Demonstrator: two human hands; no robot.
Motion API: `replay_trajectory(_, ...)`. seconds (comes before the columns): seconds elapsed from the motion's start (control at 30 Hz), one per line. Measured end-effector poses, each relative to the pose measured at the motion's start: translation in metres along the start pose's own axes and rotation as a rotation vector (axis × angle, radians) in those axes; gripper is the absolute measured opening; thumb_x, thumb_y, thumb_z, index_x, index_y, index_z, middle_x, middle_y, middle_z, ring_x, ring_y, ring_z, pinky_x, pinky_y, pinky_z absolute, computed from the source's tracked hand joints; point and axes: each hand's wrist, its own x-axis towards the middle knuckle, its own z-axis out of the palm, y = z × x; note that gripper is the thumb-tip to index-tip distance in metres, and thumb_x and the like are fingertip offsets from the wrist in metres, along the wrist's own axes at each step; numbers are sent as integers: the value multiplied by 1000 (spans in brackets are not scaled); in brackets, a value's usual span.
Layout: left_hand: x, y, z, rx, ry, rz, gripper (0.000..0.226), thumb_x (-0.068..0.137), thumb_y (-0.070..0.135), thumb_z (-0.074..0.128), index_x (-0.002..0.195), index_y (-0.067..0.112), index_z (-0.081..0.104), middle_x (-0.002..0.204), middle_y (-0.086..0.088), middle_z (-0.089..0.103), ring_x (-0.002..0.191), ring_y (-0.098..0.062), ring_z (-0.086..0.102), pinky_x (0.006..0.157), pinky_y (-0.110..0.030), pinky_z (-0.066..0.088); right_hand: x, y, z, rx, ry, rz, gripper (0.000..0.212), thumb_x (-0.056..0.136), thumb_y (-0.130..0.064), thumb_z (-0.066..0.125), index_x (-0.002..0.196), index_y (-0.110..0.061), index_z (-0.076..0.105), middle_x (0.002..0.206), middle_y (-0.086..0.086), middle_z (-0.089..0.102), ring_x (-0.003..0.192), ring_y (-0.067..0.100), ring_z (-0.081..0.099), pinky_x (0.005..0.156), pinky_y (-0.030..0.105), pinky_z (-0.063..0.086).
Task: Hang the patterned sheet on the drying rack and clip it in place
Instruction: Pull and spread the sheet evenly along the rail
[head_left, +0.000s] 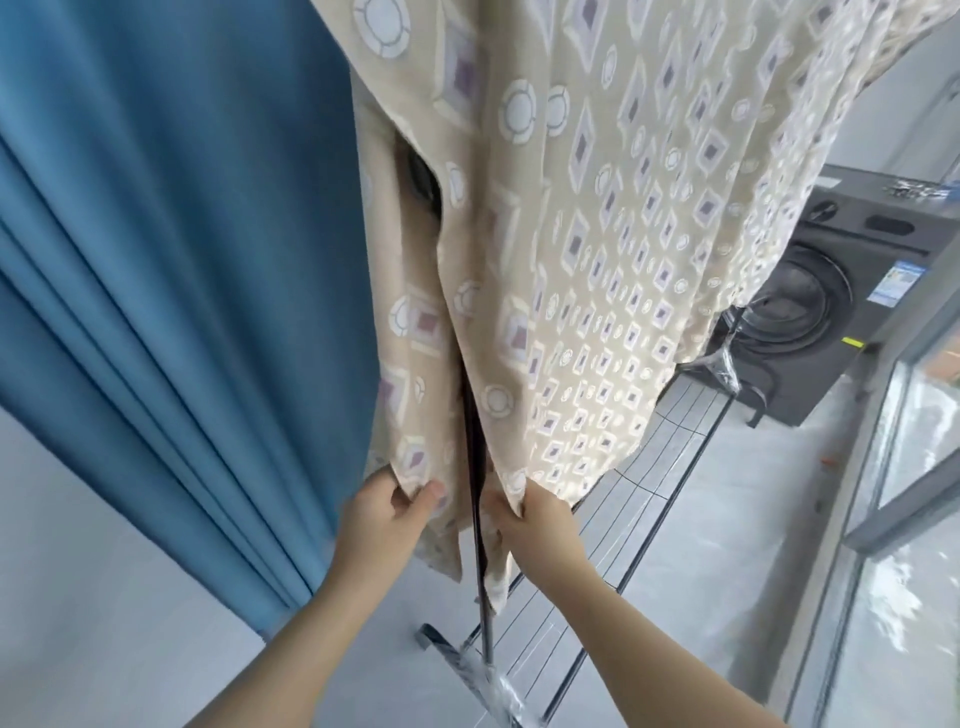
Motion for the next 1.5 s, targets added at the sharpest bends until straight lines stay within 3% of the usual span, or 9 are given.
replay_trajectory(0.07, -6, -2, 3, -48, -38, 14, 24, 86, 13, 64, 67, 25, 55, 63, 9, 59, 58, -2, 57, 55, -7, 40, -3, 7, 7, -28, -61, 45, 24, 90, -29, 54, 67, -27, 44, 61, -8, 48, 57, 7, 44, 52, 21, 34)
replay_trajectory(0.17, -13, -10, 9, -46, -11, 8, 27, 86, 9, 64, 66, 21, 51, 67, 7, 61, 64, 8, 57, 57, -4, 39, -10, 24, 13, -26, -174, 92, 11, 83, -28, 62, 83, -24, 52, 78, -9, 57, 74, 13, 58, 65, 24, 43)
replay_trajectory(0.3, -27, -26, 27, -1, -78, -105, 27, 82, 11, 67, 68, 17, 44, 63, 3, 54, 55, -6, 51, 55, -10, 38, -18, 54, 13, -24, -279, 129, 38, 81, -13, 63, 91, -45, 46, 100, -11, 55, 79, 10, 53, 76, 22, 45)
replay_trajectory(0.5, -34, -29, 77, -20, -504, -137, 21, 83, 13, 64, 73, 28, 53, 70, 8, 59, 65, -13, 59, 70, -25, 47, -10, 84, 4, 90, -22, 389, 26, 87, -12, 52, 111, -20, 57, 91, -4, 57, 62, 7, 48, 51, 16, 38)
replay_trajectory(0.7, -8, -13, 136, -40, -702, -192, 21, 88, 10, 55, 82, 30, 49, 79, 3, 59, 61, -8, 60, 72, -32, 49, -4, 112, -30, 220, 203, 583, 15, 88, -11, 50, 97, -21, 55, 83, -1, 56, 67, 15, 51, 53, 20, 39)
replay_trajectory(1.03, 39, 8, 230, 4, -729, -262, 16, 89, 10, 52, 84, 25, 53, 82, 1, 60, 68, -10, 61, 76, -37, 51, 36, 168, -88, 385, 321, 732, 13, 88, -9, 49, 97, -16, 55, 77, -1, 54, 63, 16, 51, 51, 22, 39)
replay_trajectory(1.17, 62, 25, 294, -18, -676, -322, 12, 88, 9, 54, 86, 21, 55, 80, 2, 60, 67, -13, 61, 78, -38, 52, 82, 204, -136, 385, 263, 734, 12, 87, -9, 50, 95, -16, 56, 78, -1, 55, 63, 14, 53, 54, 22, 41)
replay_trajectory(1.3, 90, 52, 375, -70, -576, -419, 14, 87, 5, 53, 84, 19, 56, 77, -1, 61, 65, -16, 60, 62, -26, 48, 135, 249, -203, 382, 178, 719, 13, 86, -10, 51, 91, -20, 57, 84, 1, 58, 64, 15, 54, 57, 24, 42)
replay_trajectory(1.5, 125, 105, 472, -132, -471, -550, 11, 88, 7, 53, 85, 17, 58, 85, -4, 60, 68, -16, 60, 63, -28, 48, 194, 294, -313, 390, 104, 745, 14, 87, -6, 47, 88, -16, 57, 83, 4, 56, 60, 16, 50, 52, 23, 38)
